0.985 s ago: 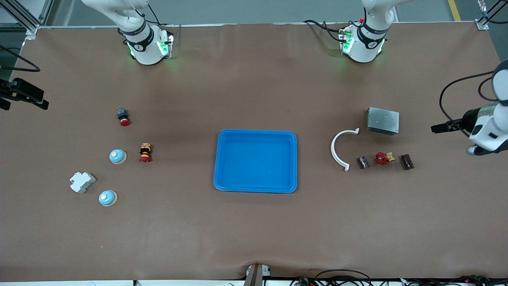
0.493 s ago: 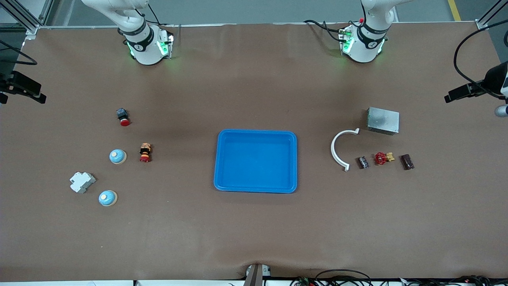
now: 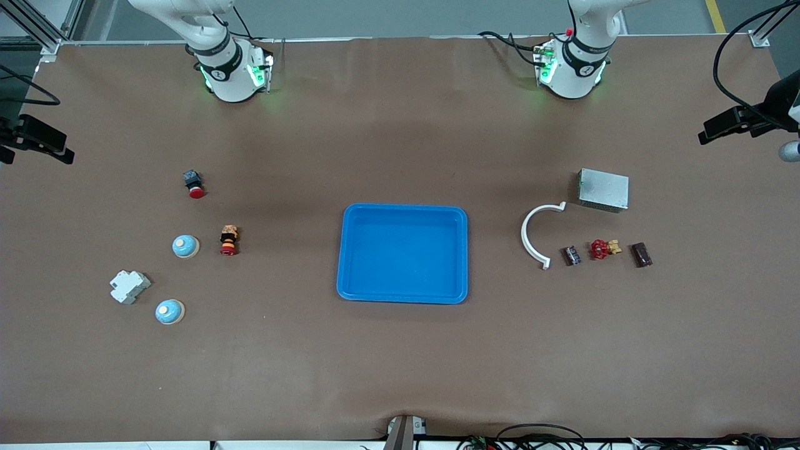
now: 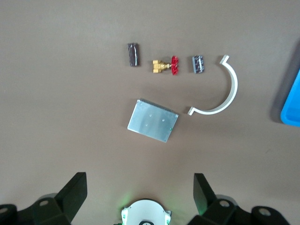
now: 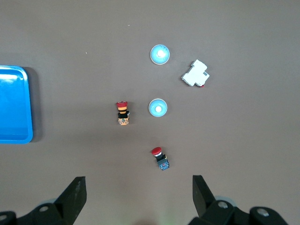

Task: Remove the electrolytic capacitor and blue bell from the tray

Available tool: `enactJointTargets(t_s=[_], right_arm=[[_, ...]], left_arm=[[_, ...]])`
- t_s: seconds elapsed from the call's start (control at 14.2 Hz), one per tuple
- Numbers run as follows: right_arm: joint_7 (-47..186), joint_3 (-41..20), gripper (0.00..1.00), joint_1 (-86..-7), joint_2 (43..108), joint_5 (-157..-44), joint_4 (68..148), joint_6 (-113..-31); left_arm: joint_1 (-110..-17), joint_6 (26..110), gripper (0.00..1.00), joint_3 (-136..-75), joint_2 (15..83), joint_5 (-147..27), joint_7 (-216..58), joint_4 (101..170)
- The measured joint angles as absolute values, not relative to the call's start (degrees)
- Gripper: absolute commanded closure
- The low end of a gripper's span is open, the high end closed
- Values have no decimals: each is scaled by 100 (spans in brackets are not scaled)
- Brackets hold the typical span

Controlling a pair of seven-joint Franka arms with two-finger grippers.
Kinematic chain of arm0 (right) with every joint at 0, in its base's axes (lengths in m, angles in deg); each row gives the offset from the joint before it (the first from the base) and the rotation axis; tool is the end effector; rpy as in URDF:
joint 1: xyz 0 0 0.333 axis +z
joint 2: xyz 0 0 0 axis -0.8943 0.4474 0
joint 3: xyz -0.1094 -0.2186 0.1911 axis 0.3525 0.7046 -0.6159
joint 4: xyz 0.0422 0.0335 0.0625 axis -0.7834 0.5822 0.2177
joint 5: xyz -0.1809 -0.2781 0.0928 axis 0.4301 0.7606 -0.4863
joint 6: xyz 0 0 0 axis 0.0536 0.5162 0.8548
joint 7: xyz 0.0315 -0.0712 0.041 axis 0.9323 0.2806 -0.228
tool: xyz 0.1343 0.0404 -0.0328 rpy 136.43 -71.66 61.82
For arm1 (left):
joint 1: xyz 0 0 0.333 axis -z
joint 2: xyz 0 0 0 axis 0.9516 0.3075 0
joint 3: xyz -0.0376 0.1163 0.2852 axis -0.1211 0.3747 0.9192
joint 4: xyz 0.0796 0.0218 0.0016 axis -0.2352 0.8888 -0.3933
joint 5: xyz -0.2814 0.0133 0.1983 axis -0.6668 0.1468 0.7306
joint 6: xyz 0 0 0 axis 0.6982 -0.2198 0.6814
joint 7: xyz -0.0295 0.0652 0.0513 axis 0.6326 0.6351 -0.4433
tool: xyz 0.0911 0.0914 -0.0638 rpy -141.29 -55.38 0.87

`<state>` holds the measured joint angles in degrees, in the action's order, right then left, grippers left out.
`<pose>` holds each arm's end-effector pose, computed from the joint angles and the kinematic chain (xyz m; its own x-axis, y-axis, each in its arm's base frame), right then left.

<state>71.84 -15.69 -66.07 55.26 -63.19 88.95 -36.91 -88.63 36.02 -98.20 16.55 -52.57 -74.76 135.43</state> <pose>0.5027 -0.0273 0.6130 0.9989 -0.0112 -0.0451 -0.0110 -0.9999 0.0055 0.4522 0.0352 0.5628 0.9829 0.1305 -0.1298 0.1315 -0.9913 -0.0014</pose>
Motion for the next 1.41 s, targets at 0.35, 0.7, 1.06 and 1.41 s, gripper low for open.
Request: enactJointTargets(t_s=[0.35,0.7,1.06,1.41], right_arm=[[7194,-1567,0,-6607,5526,-6344,8954,-3883],[7203,-1567,0,-6607,5526,-6397,9014,-3990],[7212,-1564,0,-6607,5526,-6400,9015,-4008],[7218,-1560,0,-6610,5526,-6400,9016,-4064]], left_arm=[[-8860,3600,0,-9849,1891,-5257,-7476,13231],[-8853,3599,0,-9895,1914,-5257,-7462,13207],[-8706,3587,0,-10112,1981,-5263,-7447,13100],[-8397,3485,0,-10087,2002,-5263,-7512,13067]])
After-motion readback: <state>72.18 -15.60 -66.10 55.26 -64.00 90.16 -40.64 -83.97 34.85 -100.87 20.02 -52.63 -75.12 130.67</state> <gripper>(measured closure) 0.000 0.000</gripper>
